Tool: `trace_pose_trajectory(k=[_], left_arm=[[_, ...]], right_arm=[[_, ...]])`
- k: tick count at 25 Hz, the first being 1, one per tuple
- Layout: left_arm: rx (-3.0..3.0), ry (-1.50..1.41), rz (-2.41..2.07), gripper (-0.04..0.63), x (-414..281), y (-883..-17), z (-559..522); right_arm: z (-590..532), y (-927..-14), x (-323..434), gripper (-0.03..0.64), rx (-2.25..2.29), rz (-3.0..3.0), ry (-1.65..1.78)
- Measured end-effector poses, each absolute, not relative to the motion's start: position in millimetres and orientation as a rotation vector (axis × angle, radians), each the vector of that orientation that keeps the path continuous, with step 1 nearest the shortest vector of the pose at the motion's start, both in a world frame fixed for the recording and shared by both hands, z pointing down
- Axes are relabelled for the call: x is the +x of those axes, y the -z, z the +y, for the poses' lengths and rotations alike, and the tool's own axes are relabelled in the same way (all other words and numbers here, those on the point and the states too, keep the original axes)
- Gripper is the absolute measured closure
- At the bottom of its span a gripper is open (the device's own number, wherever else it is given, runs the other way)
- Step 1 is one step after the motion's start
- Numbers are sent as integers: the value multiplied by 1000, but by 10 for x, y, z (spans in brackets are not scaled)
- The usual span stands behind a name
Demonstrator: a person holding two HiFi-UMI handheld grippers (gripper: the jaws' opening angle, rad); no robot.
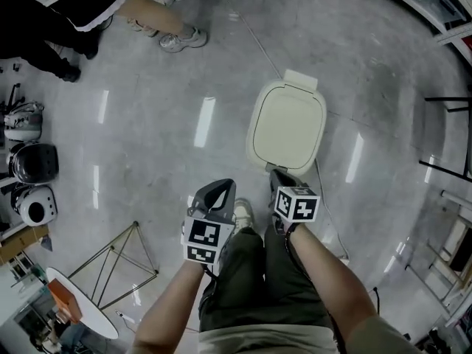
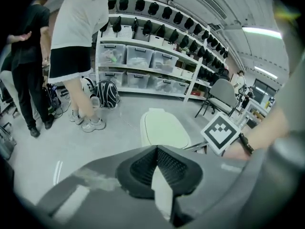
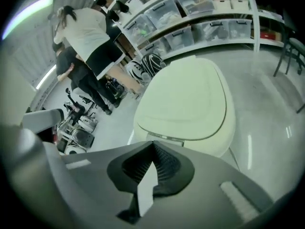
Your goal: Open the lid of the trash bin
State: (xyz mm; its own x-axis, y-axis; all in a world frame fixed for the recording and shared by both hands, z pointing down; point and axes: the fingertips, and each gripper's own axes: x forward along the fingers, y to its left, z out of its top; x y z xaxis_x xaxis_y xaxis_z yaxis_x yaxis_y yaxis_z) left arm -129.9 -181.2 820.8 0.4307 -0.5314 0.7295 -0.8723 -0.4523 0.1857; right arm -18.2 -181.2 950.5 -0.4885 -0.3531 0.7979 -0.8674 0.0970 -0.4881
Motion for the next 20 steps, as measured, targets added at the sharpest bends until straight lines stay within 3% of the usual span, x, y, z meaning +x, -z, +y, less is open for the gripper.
trace_pose_trajectory(k=[9, 20], left_arm=[[2126, -816, -1176, 594, -1405, -7932, -1802], [2238, -713, -1260, 594, -1379, -6473, -2205]], right_arm=[[-1872, -9391, -115, 614, 1301, -1797, -1398], [-2233, -7459, 130, 614, 1254, -2082, -1143]])
